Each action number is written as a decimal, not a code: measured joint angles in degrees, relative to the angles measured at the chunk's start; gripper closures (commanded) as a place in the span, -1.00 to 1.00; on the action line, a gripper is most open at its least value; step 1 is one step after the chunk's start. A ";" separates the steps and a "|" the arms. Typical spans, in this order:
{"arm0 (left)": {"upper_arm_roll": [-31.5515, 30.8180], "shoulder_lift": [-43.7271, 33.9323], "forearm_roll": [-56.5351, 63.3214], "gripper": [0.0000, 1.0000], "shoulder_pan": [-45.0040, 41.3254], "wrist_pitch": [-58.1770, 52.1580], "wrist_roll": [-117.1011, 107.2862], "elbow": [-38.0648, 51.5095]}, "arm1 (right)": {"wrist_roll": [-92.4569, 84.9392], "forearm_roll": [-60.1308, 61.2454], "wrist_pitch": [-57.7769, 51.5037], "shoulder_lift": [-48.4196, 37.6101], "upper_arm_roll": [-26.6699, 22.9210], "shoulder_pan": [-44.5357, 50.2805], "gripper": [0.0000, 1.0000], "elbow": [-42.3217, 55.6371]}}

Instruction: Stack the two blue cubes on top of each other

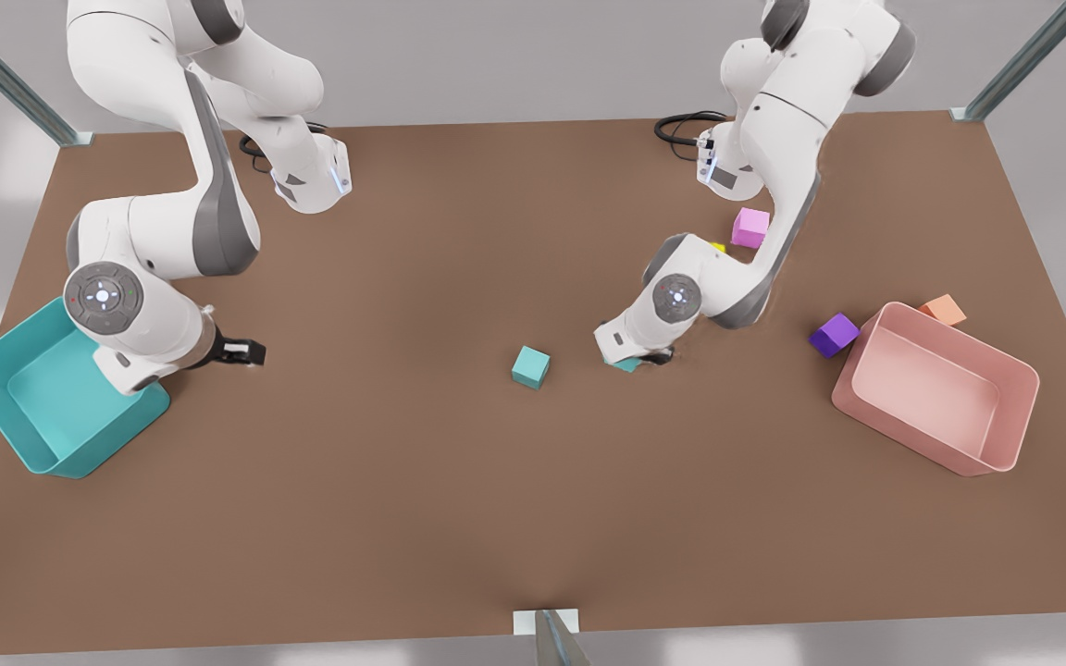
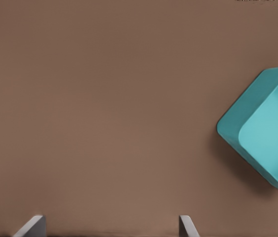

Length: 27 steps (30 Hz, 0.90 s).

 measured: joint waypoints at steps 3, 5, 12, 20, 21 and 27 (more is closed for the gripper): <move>-0.64 6.98 0.90 -0.37 -6.55 -3.44 -8.02 8.95 | -3.70 0.00 -0.45 0.16 0.00 -0.04 -1.00 0.00; -0.67 9.56 1.42 -0.37 -8.19 -4.95 -12.88 11.54 | -5.85 0.02 -0.64 0.31 0.00 -0.10 -1.00 0.00; -0.64 16.14 4.81 -0.38 -9.24 -7.55 -27.06 19.15 | -11.73 0.90 -0.96 0.52 -0.16 -0.20 -1.00 -0.78; -0.65 17.47 5.41 -0.38 -10.94 -8.43 -38.25 22.48 | -16.14 1.52 -0.94 0.94 -0.24 -0.19 -1.00 -0.88; -0.64 17.84 5.43 -0.38 -11.40 -8.48 -39.39 23.09 | -16.56 1.61 -0.94 0.95 -0.25 -0.20 -1.00 -0.88; -0.59 19.13 5.52 -0.38 -12.70 -8.58 -45.23 25.64 | -18.68 2.15 -0.92 0.96 -0.34 -0.25 -1.00 -1.14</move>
